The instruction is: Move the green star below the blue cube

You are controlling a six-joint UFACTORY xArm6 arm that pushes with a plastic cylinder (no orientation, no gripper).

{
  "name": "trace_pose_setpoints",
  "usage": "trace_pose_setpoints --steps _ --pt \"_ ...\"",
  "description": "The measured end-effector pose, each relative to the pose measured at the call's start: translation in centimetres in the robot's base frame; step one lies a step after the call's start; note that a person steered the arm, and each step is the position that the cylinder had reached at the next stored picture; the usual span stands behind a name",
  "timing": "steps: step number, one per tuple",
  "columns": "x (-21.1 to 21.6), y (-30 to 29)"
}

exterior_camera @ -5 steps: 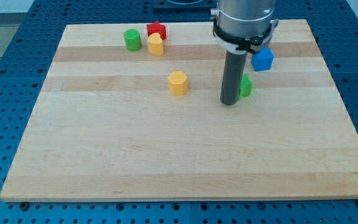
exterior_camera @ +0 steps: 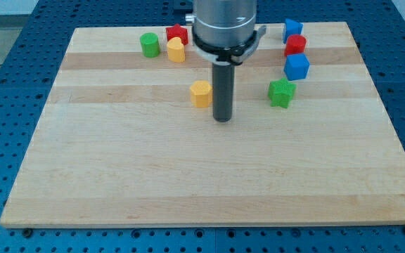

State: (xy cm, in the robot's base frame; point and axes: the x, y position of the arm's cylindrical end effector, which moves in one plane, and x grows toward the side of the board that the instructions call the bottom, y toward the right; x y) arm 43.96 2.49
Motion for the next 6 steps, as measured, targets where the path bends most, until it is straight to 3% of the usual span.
trace_pose_setpoints --steps 3,6 --pt "-3.7 5.7" --pt "-3.8 8.3"
